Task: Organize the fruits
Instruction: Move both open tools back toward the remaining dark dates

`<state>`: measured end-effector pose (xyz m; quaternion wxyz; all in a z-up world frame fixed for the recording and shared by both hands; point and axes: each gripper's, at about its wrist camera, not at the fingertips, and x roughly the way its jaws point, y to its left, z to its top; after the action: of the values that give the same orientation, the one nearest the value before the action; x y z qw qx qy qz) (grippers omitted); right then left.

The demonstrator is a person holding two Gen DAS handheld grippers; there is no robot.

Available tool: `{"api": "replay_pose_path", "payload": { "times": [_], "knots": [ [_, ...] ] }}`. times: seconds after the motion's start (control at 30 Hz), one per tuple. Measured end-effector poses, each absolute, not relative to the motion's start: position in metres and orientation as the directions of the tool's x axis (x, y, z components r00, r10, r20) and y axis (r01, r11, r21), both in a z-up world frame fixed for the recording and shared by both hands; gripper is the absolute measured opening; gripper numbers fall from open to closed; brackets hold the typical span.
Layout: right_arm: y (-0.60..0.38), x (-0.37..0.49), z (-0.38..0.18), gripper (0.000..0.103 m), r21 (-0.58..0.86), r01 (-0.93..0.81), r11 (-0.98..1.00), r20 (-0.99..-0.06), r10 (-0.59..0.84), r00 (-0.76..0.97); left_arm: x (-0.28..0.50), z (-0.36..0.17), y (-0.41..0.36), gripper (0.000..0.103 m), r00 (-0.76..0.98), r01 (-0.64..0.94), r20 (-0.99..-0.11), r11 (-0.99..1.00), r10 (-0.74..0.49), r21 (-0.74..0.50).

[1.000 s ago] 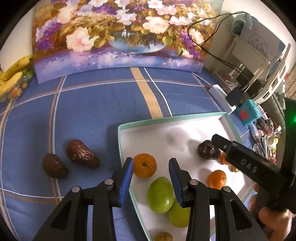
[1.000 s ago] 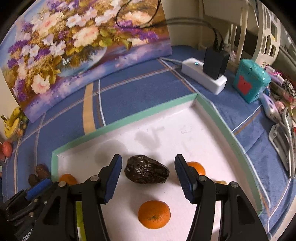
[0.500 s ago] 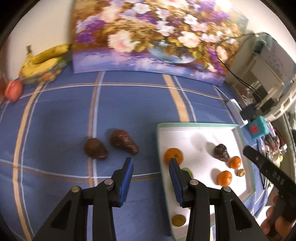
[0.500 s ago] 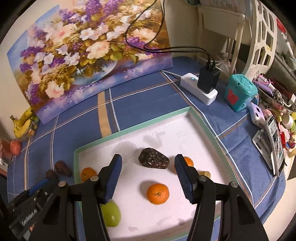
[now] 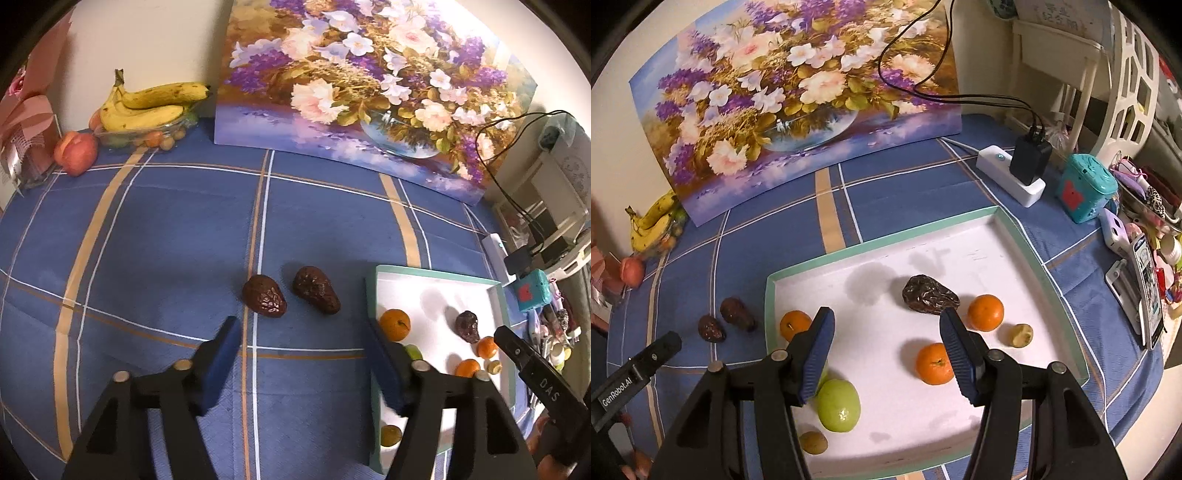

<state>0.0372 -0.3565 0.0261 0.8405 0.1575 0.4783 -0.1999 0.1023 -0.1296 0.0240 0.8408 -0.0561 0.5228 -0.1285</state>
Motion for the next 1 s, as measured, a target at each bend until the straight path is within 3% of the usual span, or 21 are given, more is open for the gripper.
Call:
{"api": "replay_pose_path", "payload": {
  "times": [0.13, 0.2, 0.33, 0.4, 0.83, 1.0],
  "knots": [
    [-0.356, 0.039, 0.021, 0.077, 0.074, 0.483, 0.872, -0.874, -0.176, 0.453, 0.103, 0.021, -0.129, 0.096, 0.427, 0.143, -0.870, 0.968, -0.247, -0.205],
    [-0.356, 0.039, 0.019, 0.083, 0.068, 0.486, 0.871, -0.875, -0.182, 0.448, 0.103, 0.020, -0.128, 0.097, 0.433, 0.135, -0.869, 0.971, -0.237, -0.197],
    [-0.357, 0.039, 0.016, 0.086, 0.070, 0.490, 0.869, -0.874, -0.183, 0.450, 0.105, 0.019, -0.122, 0.103, 0.443, 0.116, -0.868, 0.974, -0.226, -0.195],
    [-0.358, 0.039, 0.015, 0.094, 0.078, 0.494, 0.866, -0.873, -0.180, 0.453, 0.107, 0.018, -0.118, 0.103, 0.447, 0.101, -0.868, 0.976, -0.218, -0.193],
    [-0.344, 0.048, 0.015, 0.094, 0.143, 0.424, 0.894, -0.820, -0.133, 0.556, 0.118, 0.015, -0.082, 0.103, 0.492, -0.019, -0.854, 0.978, -0.171, -0.207],
    [-0.328, 0.054, 0.006, 0.094, 0.105, 0.363, 0.926, -0.815, -0.130, 0.565, 0.122, 0.011, -0.075, 0.103, 0.495, -0.037, -0.851, 0.974, -0.176, -0.223]
  ]
}}
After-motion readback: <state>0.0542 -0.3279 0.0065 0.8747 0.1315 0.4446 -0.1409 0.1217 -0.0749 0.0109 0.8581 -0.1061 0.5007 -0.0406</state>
